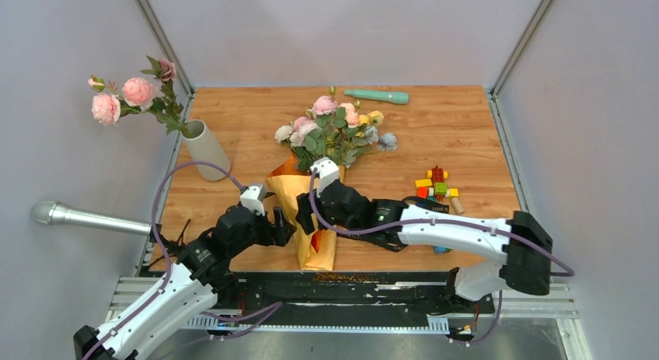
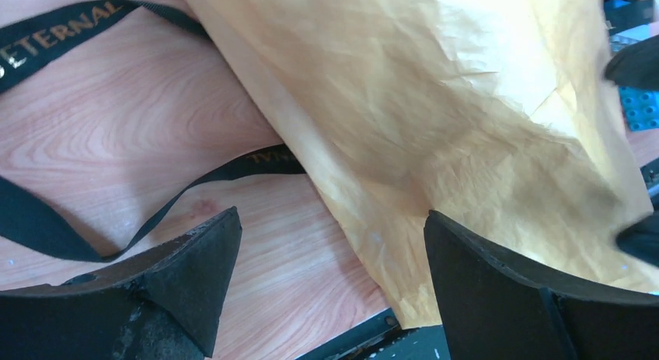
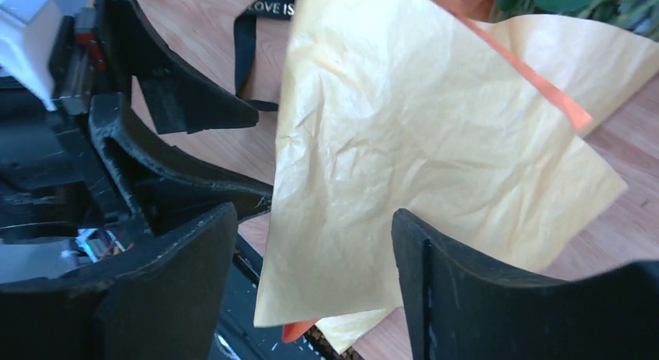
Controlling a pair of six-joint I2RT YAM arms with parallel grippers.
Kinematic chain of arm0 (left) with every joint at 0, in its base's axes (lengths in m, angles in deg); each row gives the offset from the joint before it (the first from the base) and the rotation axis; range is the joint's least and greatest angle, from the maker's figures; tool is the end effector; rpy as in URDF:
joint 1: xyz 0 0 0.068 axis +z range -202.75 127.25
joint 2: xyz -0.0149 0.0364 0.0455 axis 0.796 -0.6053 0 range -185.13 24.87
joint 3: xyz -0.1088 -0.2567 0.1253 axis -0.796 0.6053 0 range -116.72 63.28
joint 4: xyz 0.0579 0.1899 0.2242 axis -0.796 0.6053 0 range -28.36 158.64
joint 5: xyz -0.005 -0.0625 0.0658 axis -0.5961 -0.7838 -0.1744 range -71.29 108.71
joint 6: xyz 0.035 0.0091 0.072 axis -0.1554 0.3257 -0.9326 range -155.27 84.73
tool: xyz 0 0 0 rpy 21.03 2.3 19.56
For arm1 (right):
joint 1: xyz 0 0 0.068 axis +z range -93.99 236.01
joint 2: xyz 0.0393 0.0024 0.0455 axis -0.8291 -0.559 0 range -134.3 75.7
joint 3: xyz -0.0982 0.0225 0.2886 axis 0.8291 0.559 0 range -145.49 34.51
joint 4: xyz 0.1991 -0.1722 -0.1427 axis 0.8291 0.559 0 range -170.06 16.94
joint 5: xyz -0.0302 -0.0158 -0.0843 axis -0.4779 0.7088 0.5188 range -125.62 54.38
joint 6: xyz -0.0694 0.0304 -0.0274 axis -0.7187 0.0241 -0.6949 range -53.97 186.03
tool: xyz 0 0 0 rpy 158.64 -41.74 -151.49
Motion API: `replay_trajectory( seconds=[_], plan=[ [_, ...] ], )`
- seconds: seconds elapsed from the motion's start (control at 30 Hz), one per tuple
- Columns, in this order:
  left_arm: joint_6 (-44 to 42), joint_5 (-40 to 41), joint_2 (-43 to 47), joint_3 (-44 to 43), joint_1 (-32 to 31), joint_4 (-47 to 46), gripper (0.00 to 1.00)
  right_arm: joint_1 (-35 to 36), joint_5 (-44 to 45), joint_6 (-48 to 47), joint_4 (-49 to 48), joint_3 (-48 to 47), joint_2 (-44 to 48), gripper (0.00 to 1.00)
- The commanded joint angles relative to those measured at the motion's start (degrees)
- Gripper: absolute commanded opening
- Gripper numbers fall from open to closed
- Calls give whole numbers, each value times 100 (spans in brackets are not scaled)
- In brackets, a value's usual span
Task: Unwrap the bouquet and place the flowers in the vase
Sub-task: Unfold the wrapping paper at the center of the board.
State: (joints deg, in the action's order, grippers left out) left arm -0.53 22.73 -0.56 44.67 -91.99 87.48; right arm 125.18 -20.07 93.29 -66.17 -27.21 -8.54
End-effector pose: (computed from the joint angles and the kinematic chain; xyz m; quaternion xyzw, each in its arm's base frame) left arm 0.1287 -0.0986 0.1897 0.0176 0.8769 -0.2639 0.4014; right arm 0.1561 0.3580 0.2722 -0.2593 0.8478 0.2526 0.3877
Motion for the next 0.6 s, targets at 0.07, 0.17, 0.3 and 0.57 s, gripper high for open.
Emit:
replay_trajectory(
  seconds=[0.07,0.17,0.3,0.57],
  plan=[
    [-394,-107,-247,-571,31,-174,93,-299,246,168,6,681,1113,82],
    [-259,-71,-287,-606,31,-160,93,-597,99,343,-78,1106,1480,87],
    [-81,-122,-204,-569,31,-271,91,-1163,-454,817,-655,1998,2042,94],
    [60,-543,-310,-431,31,-700,88,-1658,-709,1716,-1929,3403,2683,100]
  ],
)
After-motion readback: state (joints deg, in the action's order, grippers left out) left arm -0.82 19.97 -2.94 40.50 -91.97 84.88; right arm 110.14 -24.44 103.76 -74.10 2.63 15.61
